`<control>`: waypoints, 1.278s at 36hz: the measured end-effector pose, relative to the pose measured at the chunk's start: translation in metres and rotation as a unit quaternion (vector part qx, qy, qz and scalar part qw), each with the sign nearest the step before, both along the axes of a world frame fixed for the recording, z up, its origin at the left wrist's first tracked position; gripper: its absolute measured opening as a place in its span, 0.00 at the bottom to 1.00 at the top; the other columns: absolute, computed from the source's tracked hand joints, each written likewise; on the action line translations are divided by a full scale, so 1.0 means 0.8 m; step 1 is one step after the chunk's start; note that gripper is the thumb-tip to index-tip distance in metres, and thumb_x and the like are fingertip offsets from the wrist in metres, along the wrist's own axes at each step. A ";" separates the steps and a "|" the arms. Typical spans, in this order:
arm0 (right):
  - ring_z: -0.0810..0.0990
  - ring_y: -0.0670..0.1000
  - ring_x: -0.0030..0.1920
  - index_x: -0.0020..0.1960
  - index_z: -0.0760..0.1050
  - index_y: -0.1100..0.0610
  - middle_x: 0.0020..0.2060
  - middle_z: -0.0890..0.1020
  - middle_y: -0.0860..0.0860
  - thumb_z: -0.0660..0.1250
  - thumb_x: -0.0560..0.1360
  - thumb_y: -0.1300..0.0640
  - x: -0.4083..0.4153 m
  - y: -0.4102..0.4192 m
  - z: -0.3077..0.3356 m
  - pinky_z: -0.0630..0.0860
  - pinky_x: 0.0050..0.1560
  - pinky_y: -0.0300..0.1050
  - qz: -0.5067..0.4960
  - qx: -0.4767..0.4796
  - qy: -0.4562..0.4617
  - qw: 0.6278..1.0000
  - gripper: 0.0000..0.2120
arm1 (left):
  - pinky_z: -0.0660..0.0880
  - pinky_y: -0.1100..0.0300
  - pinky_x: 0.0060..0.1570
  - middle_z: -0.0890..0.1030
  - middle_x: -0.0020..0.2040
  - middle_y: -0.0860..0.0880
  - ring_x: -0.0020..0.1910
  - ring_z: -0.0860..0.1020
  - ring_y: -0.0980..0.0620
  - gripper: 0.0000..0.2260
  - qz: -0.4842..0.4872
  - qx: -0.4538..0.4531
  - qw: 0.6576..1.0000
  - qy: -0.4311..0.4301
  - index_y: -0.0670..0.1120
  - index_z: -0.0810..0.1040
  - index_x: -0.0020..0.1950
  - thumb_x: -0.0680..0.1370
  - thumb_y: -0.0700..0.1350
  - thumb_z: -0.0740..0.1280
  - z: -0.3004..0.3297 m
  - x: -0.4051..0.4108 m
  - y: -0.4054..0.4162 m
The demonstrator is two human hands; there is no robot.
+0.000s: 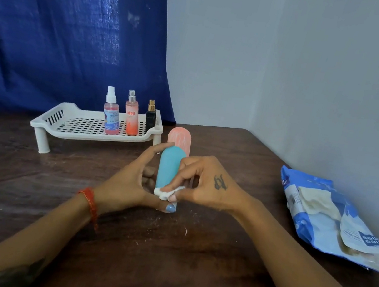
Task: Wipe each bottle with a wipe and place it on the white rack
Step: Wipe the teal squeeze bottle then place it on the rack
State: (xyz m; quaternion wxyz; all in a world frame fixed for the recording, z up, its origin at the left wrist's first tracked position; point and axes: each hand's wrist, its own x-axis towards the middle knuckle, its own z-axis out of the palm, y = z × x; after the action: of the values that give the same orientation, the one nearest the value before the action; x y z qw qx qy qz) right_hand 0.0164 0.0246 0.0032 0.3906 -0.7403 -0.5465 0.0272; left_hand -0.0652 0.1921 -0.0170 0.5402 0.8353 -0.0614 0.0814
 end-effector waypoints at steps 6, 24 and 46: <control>0.75 0.41 0.39 0.49 0.84 0.55 0.38 0.79 0.44 0.74 0.69 0.57 -0.002 0.010 -0.012 0.70 0.41 0.32 -0.040 0.053 -0.143 0.988 0.09 | 0.78 0.49 0.56 0.84 0.51 0.46 0.52 0.82 0.46 0.47 -0.004 -0.002 1.000 -0.013 0.69 0.58 0.66 0.60 0.38 0.80 -0.002 0.000 0.007; 0.77 0.51 0.45 0.50 0.80 0.59 0.45 0.79 0.56 0.65 0.73 0.59 -0.002 0.025 -0.014 0.73 0.47 0.39 -0.159 0.188 -0.336 0.909 0.09 | 0.81 0.49 0.46 0.82 0.53 0.42 0.48 0.83 0.42 0.53 -0.027 -0.016 0.999 -0.036 0.70 0.53 0.71 0.61 0.35 0.79 -0.003 0.003 -0.002; 0.75 0.44 0.38 0.44 0.77 0.59 0.39 0.77 0.47 0.70 0.71 0.61 0.017 0.011 -0.012 0.71 0.36 0.30 -0.229 0.220 -0.153 0.936 0.03 | 0.80 0.50 0.51 0.80 0.57 0.44 0.51 0.82 0.45 0.50 -0.024 0.004 1.000 -0.007 0.72 0.54 0.71 0.64 0.37 0.78 -0.002 0.000 0.001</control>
State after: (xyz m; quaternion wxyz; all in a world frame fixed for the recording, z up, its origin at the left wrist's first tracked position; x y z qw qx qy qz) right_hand 0.0301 0.0332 -0.0064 0.4505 -0.7363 -0.4079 -0.2975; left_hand -0.0650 0.1930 -0.0190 0.5386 0.8350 -0.0855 0.0738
